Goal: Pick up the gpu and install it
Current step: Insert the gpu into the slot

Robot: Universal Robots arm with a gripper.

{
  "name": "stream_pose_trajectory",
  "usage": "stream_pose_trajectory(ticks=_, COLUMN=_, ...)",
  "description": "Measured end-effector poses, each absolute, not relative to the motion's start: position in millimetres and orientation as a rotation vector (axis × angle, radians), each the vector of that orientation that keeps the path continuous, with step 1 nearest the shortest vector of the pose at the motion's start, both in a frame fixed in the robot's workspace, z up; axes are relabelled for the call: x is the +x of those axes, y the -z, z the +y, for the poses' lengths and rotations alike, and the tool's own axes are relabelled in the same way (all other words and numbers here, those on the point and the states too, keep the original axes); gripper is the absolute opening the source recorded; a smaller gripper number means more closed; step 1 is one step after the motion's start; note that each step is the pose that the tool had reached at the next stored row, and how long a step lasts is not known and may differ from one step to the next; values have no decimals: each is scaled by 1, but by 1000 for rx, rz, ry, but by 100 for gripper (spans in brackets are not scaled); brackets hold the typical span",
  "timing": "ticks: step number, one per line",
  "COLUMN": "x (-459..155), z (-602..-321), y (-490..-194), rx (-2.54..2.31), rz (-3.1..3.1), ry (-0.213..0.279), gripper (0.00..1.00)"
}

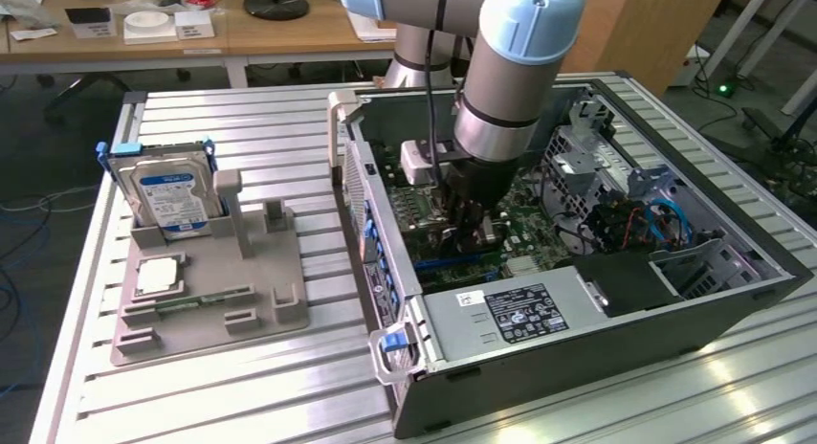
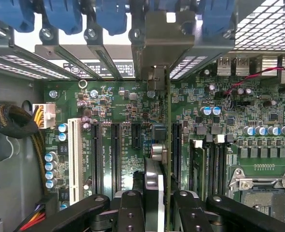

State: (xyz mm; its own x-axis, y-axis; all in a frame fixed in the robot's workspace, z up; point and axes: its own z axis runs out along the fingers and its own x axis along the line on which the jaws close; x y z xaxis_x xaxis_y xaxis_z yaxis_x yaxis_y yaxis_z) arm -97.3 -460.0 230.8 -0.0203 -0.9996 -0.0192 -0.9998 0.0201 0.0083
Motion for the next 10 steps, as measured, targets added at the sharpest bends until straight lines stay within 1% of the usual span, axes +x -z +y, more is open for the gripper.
stream_pose_trajectory(ticks=10, x=-97, z=-460, y=-229, rx=-2193, rz=2238, ry=-30, gripper=28)
